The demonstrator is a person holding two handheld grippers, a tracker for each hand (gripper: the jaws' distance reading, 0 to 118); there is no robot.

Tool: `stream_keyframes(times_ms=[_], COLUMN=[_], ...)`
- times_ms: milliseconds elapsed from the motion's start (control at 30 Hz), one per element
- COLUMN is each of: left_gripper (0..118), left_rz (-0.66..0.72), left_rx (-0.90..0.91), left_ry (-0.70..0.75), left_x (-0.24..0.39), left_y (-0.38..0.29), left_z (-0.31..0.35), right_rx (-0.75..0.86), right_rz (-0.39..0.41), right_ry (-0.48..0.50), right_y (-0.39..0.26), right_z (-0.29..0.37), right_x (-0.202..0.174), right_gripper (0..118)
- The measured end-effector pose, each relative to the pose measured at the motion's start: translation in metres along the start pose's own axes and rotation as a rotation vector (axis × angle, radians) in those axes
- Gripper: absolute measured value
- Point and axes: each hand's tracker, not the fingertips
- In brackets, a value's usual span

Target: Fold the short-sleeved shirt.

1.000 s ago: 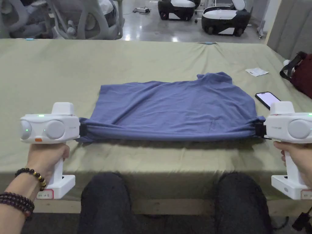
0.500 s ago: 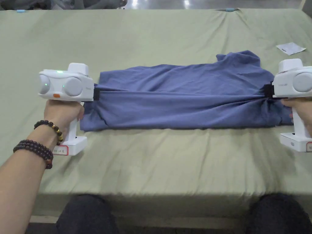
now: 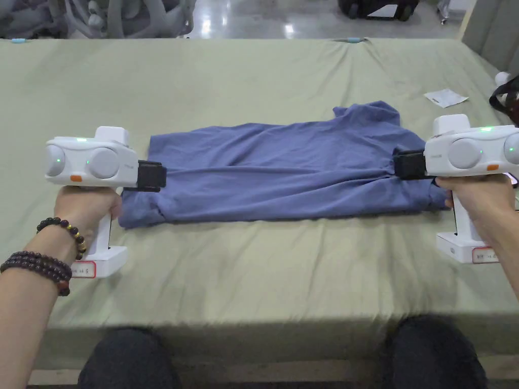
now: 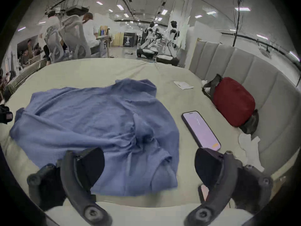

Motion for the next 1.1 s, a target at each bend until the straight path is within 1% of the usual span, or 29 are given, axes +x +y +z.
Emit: stream_keyframes(times_ms=[33,67,100,133,167,200,233,333,533,567,633,667,700,733,867,900,933,967,1000,1033,1067,1100], left_gripper=[96,83,60,42,28,12,0,0,0,8,50,66,69,67,67,66,61,53,34,13,2,2], left_rz=[0.001,0.006,0.009,0.01,0.011,0.012,0.014,0.05,0.074,0.077,0.073,0.068,0.065,0.065,0.05,0.052,0.048,0.042,0.04,0.043,0.036,0.023], left_rx=[-0.008,-0.009,-0.004,0.002,0.004,0.004,0.001,0.001,-0.024,-0.032,-0.058,-0.072,-0.083,-0.082,-0.122,-0.125,-0.13,-0.134,-0.136,-0.128,-0.122,-0.116], left_ry=[0.003,0.005,0.002,-0.003,-0.002,-0.002,-0.005,0.013,0.002,-0.002,-0.013,-0.01,0.004,0.013,0.021,0.02,0.016,0.012,0.001,-0.011,-0.007,0.008], left_x=[-0.001,-0.002,-0.004,-0.006,-0.007,-0.008,-0.01,-0.016,-0.017,-0.016,-0.012,-0.011,-0.009,-0.008,-0.003,-0.001,0.001,0.002,0.003,0.006,0.009,0.011], left_y=[-0.003,-0.006,-0.008,-0.012,-0.017,-0.02,-0.023,-0.03,-0.032,-0.032,-0.032,-0.032,-0.033,-0.034,-0.036,-0.037,-0.038,-0.039,-0.04,-0.041,-0.039,-0.037], left_z=[0.01,0.02,0.026,0.034,0.041,0.047,0.051,0.061,0.047,0.043,0.029,0.022,0.016,0.01,-0.012,-0.015,-0.019,-0.021,-0.022,-0.021,-0.02,-0.019], right_rx=[-0.003,-0.006,-0.008,-0.013,-0.02,-0.024,-0.027,-0.017,-0.006,-0.008,-0.012,-0.015,-0.018,-0.022,-0.045,-0.049,-0.054,-0.06,-0.064,-0.067,-0.069,-0.072], right_rz=[0.002,0.003,0.005,0.012,0.021,0.031,0.045,0.046,0.043,0.041,0.036,0.034,0.033,0.033,0.032,0.03,0.028,0.024,0.02,0.016,0.011,0.008], right_ry=[0.003,0.013,0.027,0.045,0.048,0.044,0.031,0.046,0.053,0.055,0.058,0.059,0.06,0.061,0.063,0.062,0.063,0.062,0.063,0.065,0.066,0.066], right_y=[-0.004,-0.008,-0.012,-0.016,-0.019,-0.022,-0.025,-0.027,-0.025,-0.024,-0.024,-0.024,-0.024,-0.024,-0.025,-0.025,-0.025,-0.025,-0.024,-0.024,-0.023,-0.024], right_z=[0.011,0.021,0.029,0.036,0.042,0.047,0.053,0.063,0.066,0.063,0.059,0.056,0.053,0.05,0.037,0.034,0.031,0.026,0.024,0.021,0.019,0.018], right_x=[-0.001,0.0,0.001,0.001,-0.002,-0.003,-0.003,-0.005,-0.01,-0.011,-0.013,-0.013,-0.013,-0.013,-0.011,-0.011,-0.011,-0.009,-0.009,-0.009,-0.009,-0.008], right_gripper=[87,66,29,8,1,0,0,0,0,0,0,0,0,0,0,0,0,0,0,0,0,1])
